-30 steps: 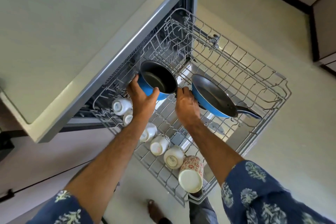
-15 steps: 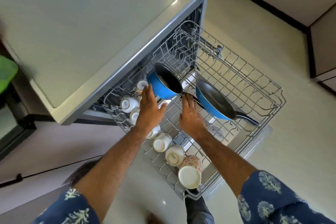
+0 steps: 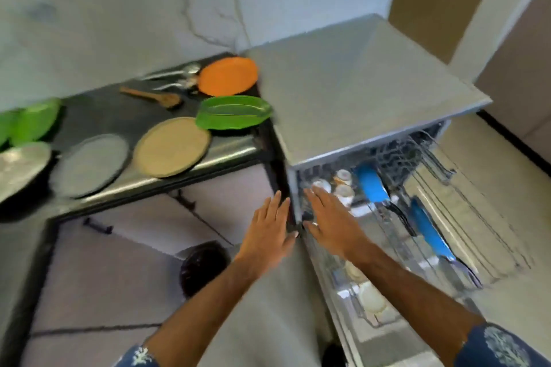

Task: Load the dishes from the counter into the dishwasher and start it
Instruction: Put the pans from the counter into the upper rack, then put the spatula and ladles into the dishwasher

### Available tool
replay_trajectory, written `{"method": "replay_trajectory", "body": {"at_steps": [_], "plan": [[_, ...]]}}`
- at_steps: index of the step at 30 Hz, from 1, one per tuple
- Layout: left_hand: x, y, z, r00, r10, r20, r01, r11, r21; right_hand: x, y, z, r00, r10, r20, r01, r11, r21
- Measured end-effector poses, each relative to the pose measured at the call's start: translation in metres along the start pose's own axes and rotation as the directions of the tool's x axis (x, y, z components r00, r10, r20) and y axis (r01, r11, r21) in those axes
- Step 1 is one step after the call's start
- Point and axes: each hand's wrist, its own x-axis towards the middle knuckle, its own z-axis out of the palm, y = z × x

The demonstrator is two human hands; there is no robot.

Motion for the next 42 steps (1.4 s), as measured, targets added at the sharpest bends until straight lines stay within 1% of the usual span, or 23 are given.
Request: {"method": "replay_trajectory", "body": {"at_steps": [3, 4, 7, 10, 13, 16, 19, 24, 27, 31, 35, 39, 42], "plan": [[-0.051, -0.049, -0.053, 0.984, -0.143, -0.109, 0.145, 0.989, 0.010, 0.027, -0.082, -0.025, 0.983, -0.181, -0.019, 0.179, 0.980, -0.091], [-0.073, -0.071, -0.073, 0.968, -0.192, -0.162, 0.197, 0.980, 0.016, 0.039, -0.116, -0.031, 0.967, -0.254, -0.021, 0.249, 0.960, -0.128], [-0.115, -0.120, -0.117, 0.922, -0.301, -0.243, 0.305, 0.952, -0.023, 0.067, -0.184, -0.044, 0.931, -0.364, -0.025, 0.352, 0.914, -0.202], [-0.150, -0.164, -0.158, 0.870, -0.374, -0.321, 0.374, 0.925, -0.063, 0.091, -0.240, -0.053, 0.910, -0.413, -0.021, 0.399, 0.891, -0.217], [-0.168, -0.200, -0.185, 0.845, -0.398, -0.356, 0.400, 0.914, -0.072, 0.118, -0.275, -0.059, 0.916, -0.402, -0.009, 0.392, 0.898, -0.198], [-0.161, -0.228, -0.198, 0.830, -0.406, -0.383, 0.406, 0.910, -0.086, 0.149, -0.285, -0.062, 0.923, -0.383, 0.020, 0.378, 0.898, -0.224], [-0.133, -0.252, -0.205, 0.838, -0.397, -0.374, 0.397, 0.914, -0.081, 0.190, -0.281, -0.065, 0.933, -0.358, 0.026, 0.354, 0.906, -0.230], [-0.046, -0.296, -0.209, 0.872, -0.372, -0.317, 0.384, 0.923, -0.029, 0.286, -0.253, -0.069, 0.948, -0.315, 0.050, 0.318, 0.922, -0.220], [0.019, -0.327, -0.213, 0.883, -0.382, -0.272, 0.391, 0.920, -0.022, 0.356, -0.233, -0.070, 0.954, -0.293, 0.067, 0.300, 0.939, -0.169], [0.093, -0.355, -0.223, 0.889, -0.427, -0.166, 0.431, 0.902, -0.013, 0.439, -0.216, -0.061, 0.951, -0.250, 0.181, 0.273, 0.955, -0.114], [0.140, -0.378, -0.232, 0.881, -0.447, -0.157, 0.446, 0.894, -0.046, 0.502, -0.215, -0.041, 0.929, -0.241, 0.280, 0.276, 0.957, -0.091], [0.158, -0.400, -0.233, 0.880, -0.454, -0.142, 0.456, 0.890, -0.021, 0.529, -0.231, -0.018, 0.912, -0.254, 0.322, 0.321, 0.931, -0.175], [0.166, -0.417, -0.231, 0.879, -0.463, -0.118, 0.462, 0.886, -0.035, 0.542, -0.236, 0.003, 0.924, -0.241, 0.296, 0.325, 0.905, -0.276]]}}
